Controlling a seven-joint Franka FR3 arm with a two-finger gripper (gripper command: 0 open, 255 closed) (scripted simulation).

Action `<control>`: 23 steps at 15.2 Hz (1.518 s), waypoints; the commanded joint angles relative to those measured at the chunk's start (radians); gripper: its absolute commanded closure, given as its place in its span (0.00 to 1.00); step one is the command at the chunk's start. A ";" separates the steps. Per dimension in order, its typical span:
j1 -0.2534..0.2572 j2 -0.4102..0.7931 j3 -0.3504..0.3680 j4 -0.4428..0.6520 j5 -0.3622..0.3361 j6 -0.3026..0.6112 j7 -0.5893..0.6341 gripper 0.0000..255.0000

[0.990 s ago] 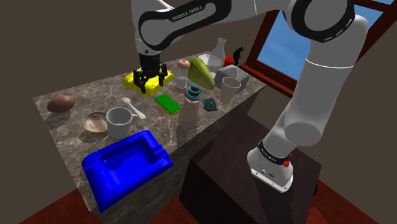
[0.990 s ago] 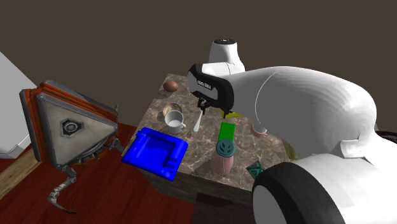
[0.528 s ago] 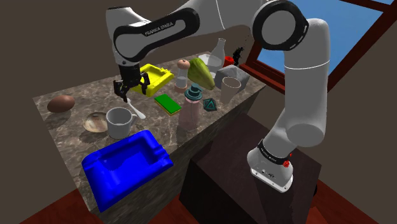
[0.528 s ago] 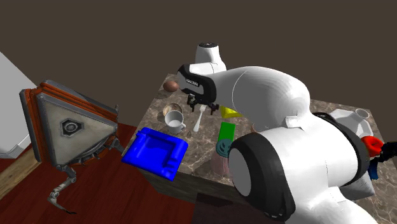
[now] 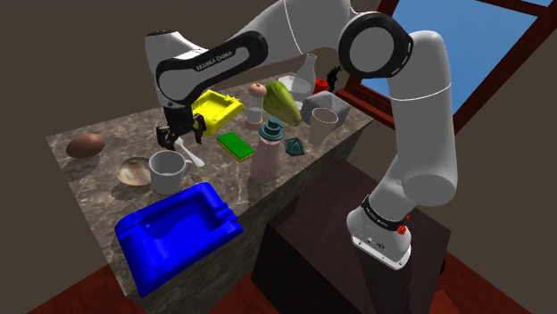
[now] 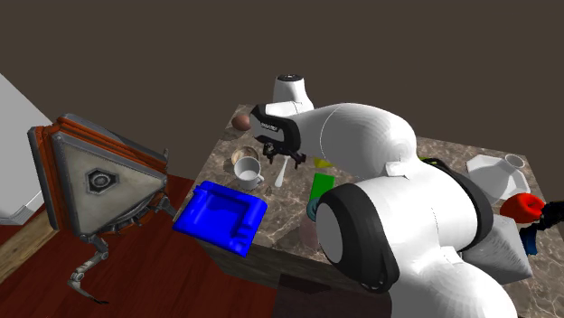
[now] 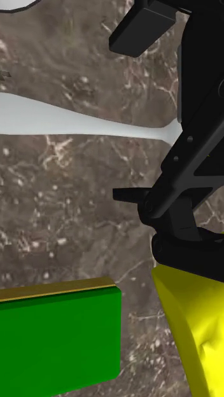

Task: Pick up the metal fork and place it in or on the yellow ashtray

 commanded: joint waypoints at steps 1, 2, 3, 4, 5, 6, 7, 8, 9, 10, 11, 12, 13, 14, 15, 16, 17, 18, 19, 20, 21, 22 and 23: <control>0.001 0.007 -0.001 -0.012 -0.002 0.019 0.002 0.00; 0.001 0.007 -0.001 -0.012 -0.002 0.019 0.002 0.00; 0.001 0.007 -0.001 -0.012 -0.002 0.019 0.002 0.00; 0.001 0.007 -0.001 -0.012 -0.002 0.019 0.002 0.00; 0.001 0.007 -0.001 -0.012 -0.002 0.019 0.002 0.00; 0.001 0.007 -0.001 -0.012 -0.002 0.019 0.002 0.00; 0.001 0.007 -0.001 -0.012 -0.002 0.019 0.002 0.00; 0.001 0.007 -0.001 -0.012 -0.002 0.019 0.002 0.00; 0.001 0.007 -0.001 -0.012 -0.002 0.019 0.002 1.00; 0.001 0.007 -0.001 -0.012 -0.002 0.019 0.002 1.00; 0.001 0.007 -0.001 -0.012 -0.002 0.019 0.002 1.00; 0.001 0.007 -0.001 -0.012 -0.002 0.019 0.002 1.00; 0.001 0.007 -0.001 -0.012 -0.002 0.019 0.002 1.00; 0.001 0.007 -0.001 -0.012 -0.002 0.019 0.002 1.00; 0.001 0.007 -0.001 -0.012 -0.002 0.019 0.002 1.00; 0.001 0.007 -0.001 -0.012 -0.002 0.019 0.002 1.00; 0.001 0.007 -0.001 -0.012 -0.002 0.019 0.002 1.00; 0.001 0.007 -0.001 -0.012 -0.002 0.019 0.002 1.00; 0.000 -0.001 0.000 -0.010 0.000 0.010 0.001 1.00; 0.000 -0.008 0.001 -0.007 0.001 0.000 0.001 1.00; -0.001 -0.015 0.002 -0.005 0.003 -0.010 0.001 1.00; -0.001 -0.021 0.003 -0.001 0.004 -0.020 0.001 1.00; -0.002 -0.028 0.004 0.002 0.005 -0.029 0.001 1.00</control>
